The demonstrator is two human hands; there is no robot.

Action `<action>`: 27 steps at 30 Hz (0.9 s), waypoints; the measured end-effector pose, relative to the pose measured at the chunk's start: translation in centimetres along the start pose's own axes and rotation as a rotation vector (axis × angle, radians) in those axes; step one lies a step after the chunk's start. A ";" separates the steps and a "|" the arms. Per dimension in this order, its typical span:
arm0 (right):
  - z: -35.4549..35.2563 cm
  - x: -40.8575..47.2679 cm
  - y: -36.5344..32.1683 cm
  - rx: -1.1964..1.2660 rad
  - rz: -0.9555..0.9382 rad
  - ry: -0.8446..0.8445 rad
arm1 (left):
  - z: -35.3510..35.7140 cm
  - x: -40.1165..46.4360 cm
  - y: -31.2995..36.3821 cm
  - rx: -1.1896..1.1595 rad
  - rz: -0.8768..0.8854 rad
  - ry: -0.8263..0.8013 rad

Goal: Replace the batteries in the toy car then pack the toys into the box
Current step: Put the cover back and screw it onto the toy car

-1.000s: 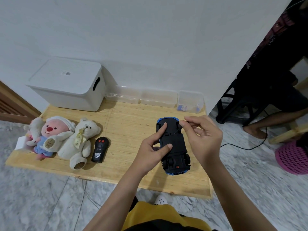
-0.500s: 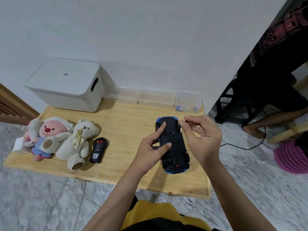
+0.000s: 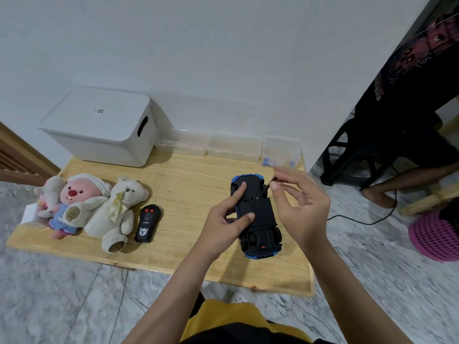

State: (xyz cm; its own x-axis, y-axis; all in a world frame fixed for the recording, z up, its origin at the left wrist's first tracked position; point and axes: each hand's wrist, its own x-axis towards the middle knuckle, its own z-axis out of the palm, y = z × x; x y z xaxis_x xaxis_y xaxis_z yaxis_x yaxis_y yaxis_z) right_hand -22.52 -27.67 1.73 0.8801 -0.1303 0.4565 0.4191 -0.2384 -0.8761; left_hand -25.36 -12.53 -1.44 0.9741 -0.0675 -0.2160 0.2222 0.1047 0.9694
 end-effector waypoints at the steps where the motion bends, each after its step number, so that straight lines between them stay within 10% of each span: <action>1: 0.0 -0.1 -0.1 0.006 0.007 -0.009 | 0.0 0.0 0.0 -0.004 0.000 0.001; 27: -0.2 1.2 -0.7 -0.027 0.230 0.037 | -0.1 1.0 -0.3 0.002 -0.009 0.043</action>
State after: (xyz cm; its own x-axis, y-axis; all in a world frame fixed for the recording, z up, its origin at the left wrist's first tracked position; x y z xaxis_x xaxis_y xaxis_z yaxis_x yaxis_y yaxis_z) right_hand -21.81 -27.88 2.89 0.9428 -0.2194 0.2509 0.2017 -0.2237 -0.9536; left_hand -24.49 -12.48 -1.97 0.9729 -0.0259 -0.2298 0.2312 0.1024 0.9675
